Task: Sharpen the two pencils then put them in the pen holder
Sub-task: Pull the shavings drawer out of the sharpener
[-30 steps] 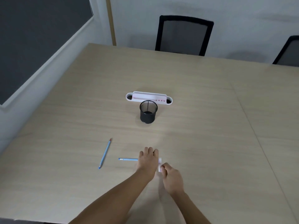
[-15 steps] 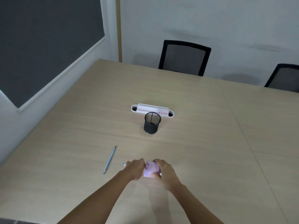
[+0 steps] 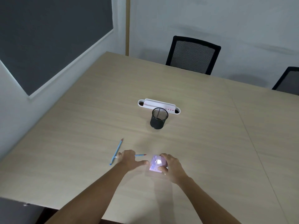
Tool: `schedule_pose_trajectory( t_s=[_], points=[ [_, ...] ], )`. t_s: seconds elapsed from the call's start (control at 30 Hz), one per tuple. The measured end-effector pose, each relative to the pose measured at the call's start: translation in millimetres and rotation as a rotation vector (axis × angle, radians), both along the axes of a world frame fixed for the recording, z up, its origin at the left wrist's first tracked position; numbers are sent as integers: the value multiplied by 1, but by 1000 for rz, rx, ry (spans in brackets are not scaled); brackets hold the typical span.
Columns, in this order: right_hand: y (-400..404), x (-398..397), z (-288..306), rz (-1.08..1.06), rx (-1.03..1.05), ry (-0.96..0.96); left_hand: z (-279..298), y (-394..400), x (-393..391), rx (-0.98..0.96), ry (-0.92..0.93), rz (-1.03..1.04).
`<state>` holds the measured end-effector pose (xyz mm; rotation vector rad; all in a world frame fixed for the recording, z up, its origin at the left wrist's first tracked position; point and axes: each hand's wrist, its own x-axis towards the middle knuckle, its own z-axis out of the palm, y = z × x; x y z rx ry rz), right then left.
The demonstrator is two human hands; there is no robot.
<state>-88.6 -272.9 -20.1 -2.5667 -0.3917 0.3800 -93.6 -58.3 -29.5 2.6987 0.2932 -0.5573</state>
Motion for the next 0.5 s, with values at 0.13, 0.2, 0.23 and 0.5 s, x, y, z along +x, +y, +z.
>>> schedule_pose_trajectory(
  t_s=[0.13, 0.2, 0.23, 0.5],
  points=[
    [0, -1, -2, 7, 0, -24, -7, 16, -5, -133, -109, 154],
    [0, -2, -2, 6, 3, -34, -8, 27, -5, -148, -187, 210],
    [0, -2, -2, 3, 7, -36, -8, 35, -4, -144, -212, 245],
    [-1, -1, -5, -8, 10, -34, -25, 97, -5, -261, -266, 725]
  ],
)
